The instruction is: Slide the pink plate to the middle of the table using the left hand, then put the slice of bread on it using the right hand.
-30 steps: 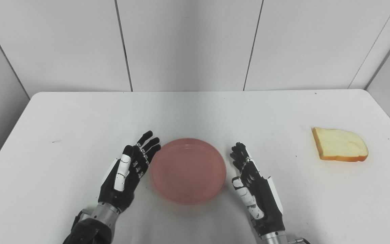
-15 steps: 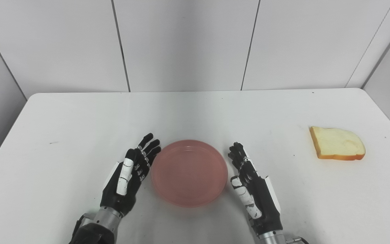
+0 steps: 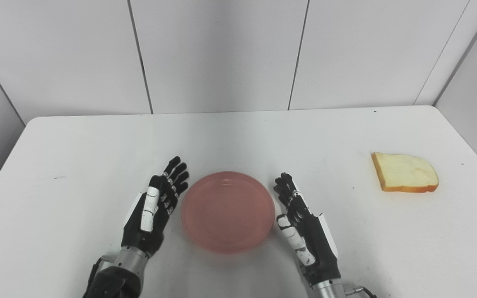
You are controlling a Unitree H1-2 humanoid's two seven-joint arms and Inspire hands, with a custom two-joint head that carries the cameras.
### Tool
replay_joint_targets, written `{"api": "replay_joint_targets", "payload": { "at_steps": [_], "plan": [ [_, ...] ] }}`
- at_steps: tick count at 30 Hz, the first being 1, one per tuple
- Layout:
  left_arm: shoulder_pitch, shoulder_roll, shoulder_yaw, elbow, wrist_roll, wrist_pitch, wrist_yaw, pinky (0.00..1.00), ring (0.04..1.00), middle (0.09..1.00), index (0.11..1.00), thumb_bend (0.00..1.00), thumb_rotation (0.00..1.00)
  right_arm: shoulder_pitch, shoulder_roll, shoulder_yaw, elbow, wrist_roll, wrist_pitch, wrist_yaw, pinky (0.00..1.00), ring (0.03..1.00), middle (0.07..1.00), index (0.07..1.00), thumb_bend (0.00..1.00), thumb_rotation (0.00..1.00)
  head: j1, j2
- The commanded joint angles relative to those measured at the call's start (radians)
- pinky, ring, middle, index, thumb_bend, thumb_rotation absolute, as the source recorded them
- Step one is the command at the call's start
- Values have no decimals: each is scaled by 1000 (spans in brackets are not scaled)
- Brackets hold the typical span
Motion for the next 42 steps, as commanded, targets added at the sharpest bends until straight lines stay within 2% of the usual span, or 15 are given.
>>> {"api": "replay_joint_targets", "payload": {
  "at_steps": [1,12,17,19,23,25,30,33,36,42],
  "plan": [
    [6,-11,0,47,8,-29,13,1000,998,979,954,789,1000,67,50,5,32,10,-36,0,979,942,947,959,637,802,0,-1],
    [-27,-24,-4,100,20,-52,28,1000,1000,995,990,758,1000,63,43,-4,52,-4,-66,-6,982,942,946,954,642,812,-42,-18],
    [-34,-30,-9,117,12,-35,17,1000,1000,1000,994,763,1000,52,30,-22,48,23,-77,1,972,952,956,959,622,771,-62,-22],
    [-36,-31,-12,127,9,-39,10,1000,1000,1000,998,765,1000,44,15,-37,40,2,-90,-6,959,952,963,969,604,797,-69,-26],
    [-41,-37,-17,150,14,-51,8,1000,1000,1000,995,770,1000,26,-7,-80,33,-9,-126,-23,982,949,957,967,619,829,-83,-37],
    [-45,-41,-19,163,16,-59,8,1000,1000,999,992,771,1000,15,-12,-105,24,10,-129,-24,986,946,950,959,621,794,-86,-40],
    [-47,-53,-20,176,19,-66,11,1000,1000,997,992,777,981,-9,-22,-198,-56,25,-94,-49,997,939,933,940,644,736,-98,-55],
    [-48,-54,-22,183,23,-70,9,1000,999,996,988,772,989,-24,-43,-250,-94,24,-93,-47,986,936,934,948,642,750,-101,-59],
    [-48,-50,-21,191,22,-75,5,1000,1000,997,990,763,996,-39,-73,-300,-146,18,-43,-45,966,917,918,932,668,732,-119,-63],
    [-48,-42,-15,187,15,-77,-3,1000,999,995,985,749,1000,-73,-136,-368,-209,6,26,-37,935,894,897,911,694,629,-161,-66]
  ]
}}
